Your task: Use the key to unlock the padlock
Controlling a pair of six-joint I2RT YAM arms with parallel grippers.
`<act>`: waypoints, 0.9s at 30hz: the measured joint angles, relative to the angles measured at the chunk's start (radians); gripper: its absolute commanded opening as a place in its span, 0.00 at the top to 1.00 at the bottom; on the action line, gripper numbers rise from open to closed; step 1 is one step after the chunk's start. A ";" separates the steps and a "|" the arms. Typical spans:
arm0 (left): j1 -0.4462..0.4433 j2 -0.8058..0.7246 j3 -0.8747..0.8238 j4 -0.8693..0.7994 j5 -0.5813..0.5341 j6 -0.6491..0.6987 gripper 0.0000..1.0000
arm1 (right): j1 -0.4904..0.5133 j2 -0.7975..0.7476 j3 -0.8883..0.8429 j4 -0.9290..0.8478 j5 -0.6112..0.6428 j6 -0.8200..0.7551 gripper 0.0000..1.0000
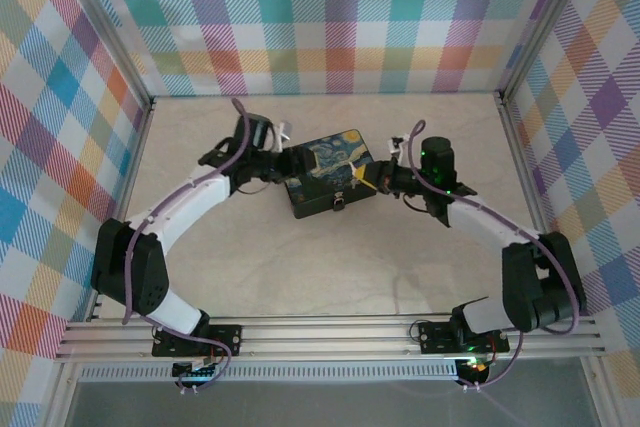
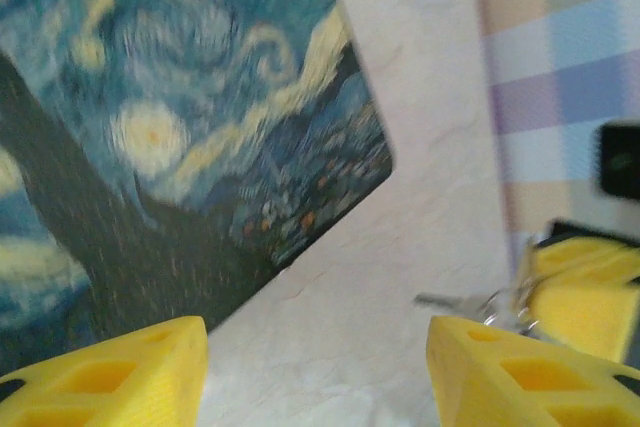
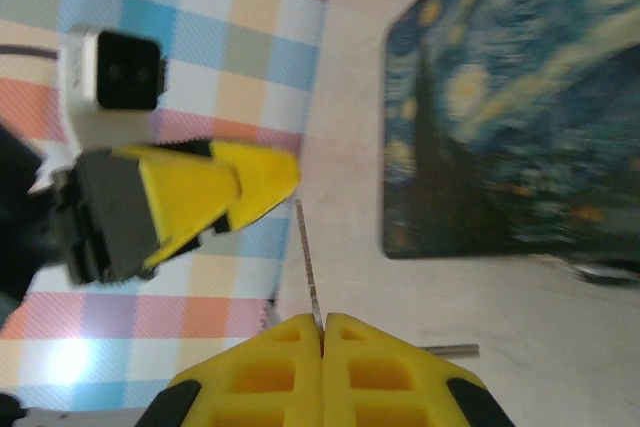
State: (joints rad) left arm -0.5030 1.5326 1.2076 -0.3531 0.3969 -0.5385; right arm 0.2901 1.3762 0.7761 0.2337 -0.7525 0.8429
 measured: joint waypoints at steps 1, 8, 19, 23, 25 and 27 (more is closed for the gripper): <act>-0.053 -0.003 0.000 -0.022 -0.049 -0.008 0.37 | -0.018 -0.019 0.003 -0.061 0.001 -0.037 0.99; -0.333 0.029 -0.014 -0.091 -0.357 -0.145 0.30 | -0.096 -0.098 0.026 -0.343 0.018 -0.206 0.98; -0.390 0.332 0.033 -0.031 -0.669 -0.274 0.30 | -0.138 -0.117 0.031 -0.495 0.116 -0.246 0.98; -0.397 0.391 0.086 0.001 -0.717 -0.289 0.31 | -0.145 -0.136 0.020 -0.497 0.117 -0.246 0.98; -0.403 0.420 0.109 0.015 -0.737 -0.306 0.33 | -0.146 -0.139 0.013 -0.497 0.115 -0.246 0.98; -0.407 0.449 0.129 0.023 -0.755 -0.317 0.35 | -0.146 -0.139 0.005 -0.497 0.113 -0.246 0.98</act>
State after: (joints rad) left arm -0.9100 1.9820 1.3369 -0.3305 -0.3580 -0.8551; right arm 0.1440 1.2369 0.7815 -0.2630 -0.6399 0.5968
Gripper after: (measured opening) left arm 0.663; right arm 0.044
